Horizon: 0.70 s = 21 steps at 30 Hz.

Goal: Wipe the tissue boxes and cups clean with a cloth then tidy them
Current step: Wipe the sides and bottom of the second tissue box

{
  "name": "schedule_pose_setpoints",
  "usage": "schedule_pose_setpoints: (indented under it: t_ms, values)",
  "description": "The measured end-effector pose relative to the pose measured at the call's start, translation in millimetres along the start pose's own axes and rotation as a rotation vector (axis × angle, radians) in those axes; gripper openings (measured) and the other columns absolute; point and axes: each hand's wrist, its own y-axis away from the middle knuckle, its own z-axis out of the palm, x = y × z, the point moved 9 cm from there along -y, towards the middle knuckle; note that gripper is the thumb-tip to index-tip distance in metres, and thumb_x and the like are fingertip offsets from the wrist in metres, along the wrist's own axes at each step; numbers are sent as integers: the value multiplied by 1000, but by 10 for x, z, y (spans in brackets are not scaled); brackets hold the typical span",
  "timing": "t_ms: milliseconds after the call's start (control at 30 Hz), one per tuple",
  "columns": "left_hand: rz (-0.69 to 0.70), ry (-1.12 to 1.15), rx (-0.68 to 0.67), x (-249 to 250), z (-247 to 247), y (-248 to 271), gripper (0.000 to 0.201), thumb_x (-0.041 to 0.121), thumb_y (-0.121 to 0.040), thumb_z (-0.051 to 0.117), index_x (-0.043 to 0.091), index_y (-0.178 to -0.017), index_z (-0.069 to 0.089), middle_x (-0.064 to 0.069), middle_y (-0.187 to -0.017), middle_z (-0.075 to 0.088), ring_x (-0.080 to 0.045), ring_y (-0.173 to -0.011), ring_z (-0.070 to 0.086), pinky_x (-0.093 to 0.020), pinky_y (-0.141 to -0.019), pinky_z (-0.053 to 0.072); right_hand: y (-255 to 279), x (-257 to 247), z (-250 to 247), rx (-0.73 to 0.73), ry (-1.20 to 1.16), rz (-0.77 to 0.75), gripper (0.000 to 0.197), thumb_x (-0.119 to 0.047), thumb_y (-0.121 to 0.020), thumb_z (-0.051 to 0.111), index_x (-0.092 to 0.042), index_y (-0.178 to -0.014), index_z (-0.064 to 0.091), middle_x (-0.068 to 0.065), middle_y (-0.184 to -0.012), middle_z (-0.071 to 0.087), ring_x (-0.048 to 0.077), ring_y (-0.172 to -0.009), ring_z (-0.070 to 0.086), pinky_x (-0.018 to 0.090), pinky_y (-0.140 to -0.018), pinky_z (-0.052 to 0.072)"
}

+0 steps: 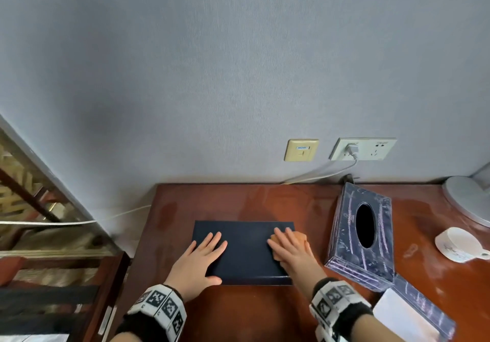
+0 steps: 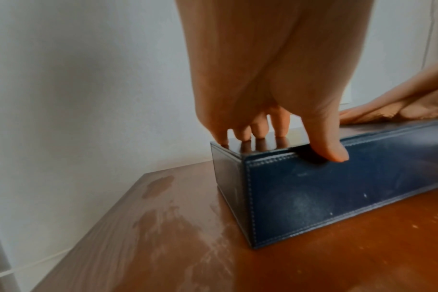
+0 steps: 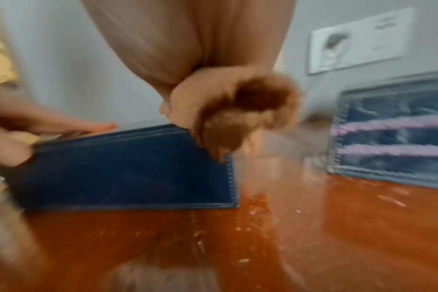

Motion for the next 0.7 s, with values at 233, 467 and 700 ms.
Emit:
schedule_pose_setpoints:
  t_ms: [233,467,700]
  values:
    - [-357,407,169,-554,163,307,100,41,-85,66,30,-149,-10,-17,-155,-19,-29,-146,-5,-35,-117,14,327,829,-232,-93,-453,414,59,-2,-93,47,-19,-145,23,4,-152,26,15,-139,29,8,-102,14]
    - [-388,756,172,-620,296,327,78,21,-83,68,30,-146,23,-2,-130,60,-21,-121,55,-34,-102,42,218,256,32,-299,-356,435,116,-25,-72,77,-16,-148,-10,0,-147,35,18,-135,36,24,-108,31]
    - [-442,562,355,-537,-367,418,72,41,-92,55,28,-150,15,-9,-109,67,-28,-104,61,-29,-81,41,-89,340,-654,-36,-170,426,61,-36,-76,71,-27,-132,50,-2,-128,60,18,-120,53,24,-100,40]
